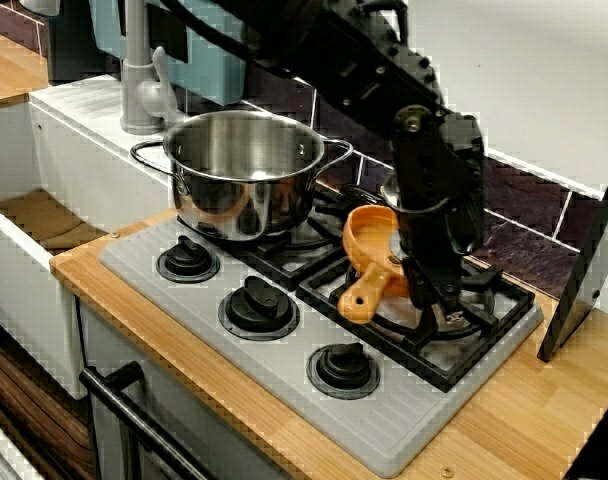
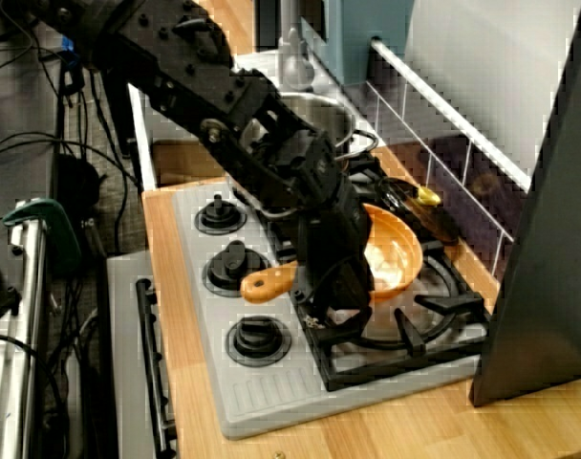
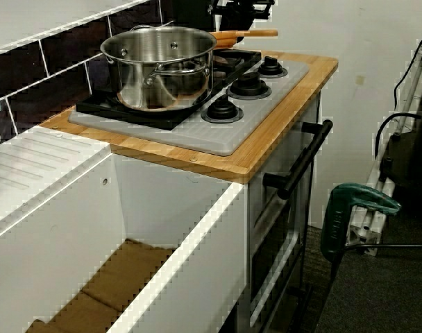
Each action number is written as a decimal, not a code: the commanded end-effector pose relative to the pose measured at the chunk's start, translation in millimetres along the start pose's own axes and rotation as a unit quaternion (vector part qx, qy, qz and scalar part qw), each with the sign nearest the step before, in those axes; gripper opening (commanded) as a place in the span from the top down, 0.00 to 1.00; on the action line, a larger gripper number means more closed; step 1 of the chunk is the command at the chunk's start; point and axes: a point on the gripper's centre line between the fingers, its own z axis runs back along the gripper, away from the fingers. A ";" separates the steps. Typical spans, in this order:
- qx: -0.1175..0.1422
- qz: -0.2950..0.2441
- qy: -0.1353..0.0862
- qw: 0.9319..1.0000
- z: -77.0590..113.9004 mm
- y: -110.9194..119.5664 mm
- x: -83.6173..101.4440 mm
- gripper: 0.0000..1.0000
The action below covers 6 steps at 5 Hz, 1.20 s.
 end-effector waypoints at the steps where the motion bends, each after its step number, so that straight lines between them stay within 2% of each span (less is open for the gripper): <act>1: 0.001 0.005 -0.026 1.000 15.9 1.7 11.8 1.00; 3: -0.001 0.006 -0.023 1.000 10.8 -2.9 12.4 1.00; 4: 0.001 0.008 -0.024 1.000 12.1 -2.0 12.8 0.06; 5: 0.001 0.012 -0.023 1.000 12.5 2.3 12.9 0.00; 6: 0.004 0.020 -0.017 1.000 13.9 12.1 11.9 0.00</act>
